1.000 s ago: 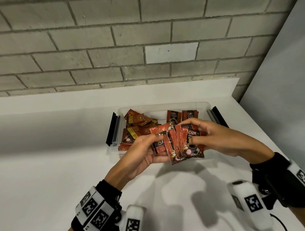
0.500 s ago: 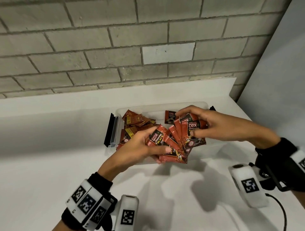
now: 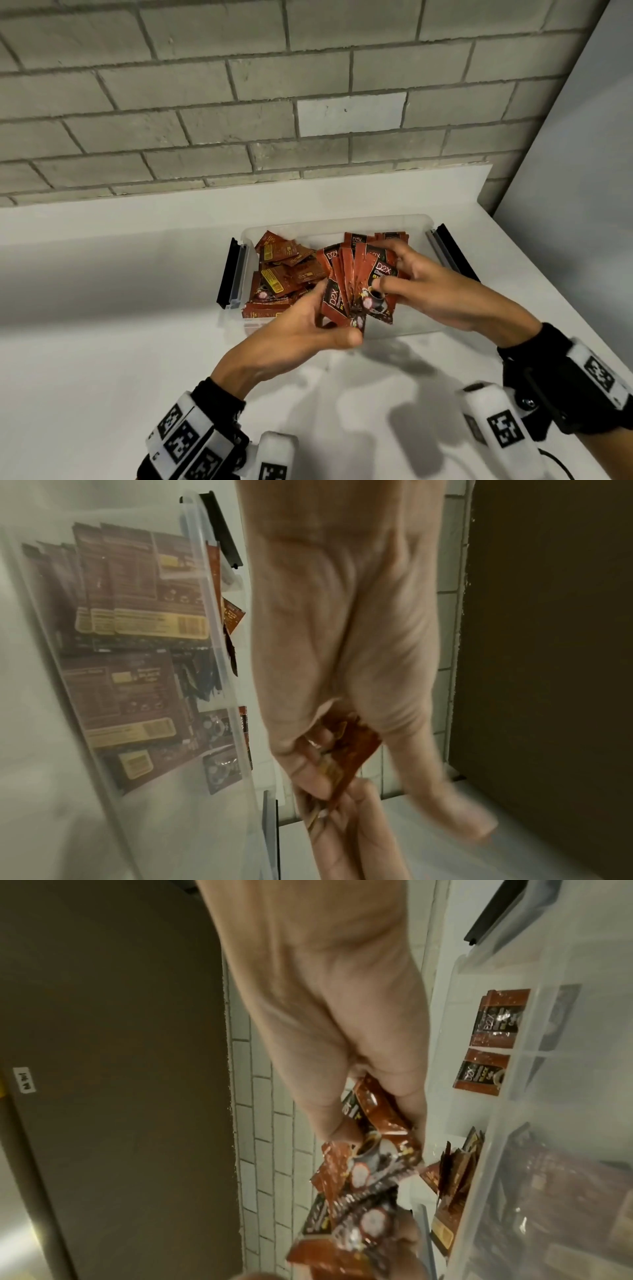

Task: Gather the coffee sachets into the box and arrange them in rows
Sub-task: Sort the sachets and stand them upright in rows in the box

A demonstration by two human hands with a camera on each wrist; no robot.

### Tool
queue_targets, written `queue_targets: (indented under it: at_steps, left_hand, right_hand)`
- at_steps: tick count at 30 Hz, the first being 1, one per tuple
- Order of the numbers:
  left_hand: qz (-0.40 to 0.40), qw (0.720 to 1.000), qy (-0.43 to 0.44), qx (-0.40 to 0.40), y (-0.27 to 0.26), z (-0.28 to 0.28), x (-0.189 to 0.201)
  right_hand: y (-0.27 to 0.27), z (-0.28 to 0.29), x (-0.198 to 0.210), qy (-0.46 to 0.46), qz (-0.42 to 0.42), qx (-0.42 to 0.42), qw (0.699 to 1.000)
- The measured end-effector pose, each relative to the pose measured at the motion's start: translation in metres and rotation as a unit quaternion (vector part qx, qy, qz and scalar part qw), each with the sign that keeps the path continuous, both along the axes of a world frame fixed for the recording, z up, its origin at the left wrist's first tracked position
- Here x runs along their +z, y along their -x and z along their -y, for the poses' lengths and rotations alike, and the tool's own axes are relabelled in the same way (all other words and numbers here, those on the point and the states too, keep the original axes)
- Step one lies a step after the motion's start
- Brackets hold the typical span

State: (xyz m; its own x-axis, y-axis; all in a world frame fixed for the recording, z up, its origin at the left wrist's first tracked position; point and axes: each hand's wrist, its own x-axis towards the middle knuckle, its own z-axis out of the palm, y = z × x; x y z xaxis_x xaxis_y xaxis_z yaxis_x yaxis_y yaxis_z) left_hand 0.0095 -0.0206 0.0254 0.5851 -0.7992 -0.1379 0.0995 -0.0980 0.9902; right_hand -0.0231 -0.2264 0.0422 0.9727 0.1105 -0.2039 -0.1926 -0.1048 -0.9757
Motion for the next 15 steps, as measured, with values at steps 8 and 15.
queue_targets:
  at_steps: [8,15]
  left_hand:
    - [-0.048,0.994,0.068,0.064,0.005,-0.002,-0.010]
    - [-0.039,0.999,0.029,0.021,0.019,0.002,-0.009]
  right_hand:
    - [0.013,-0.009,-0.002,0.054,0.063,0.050,0.995]
    - [0.017,-0.019,0.002,0.103,0.087,0.086,0.987]
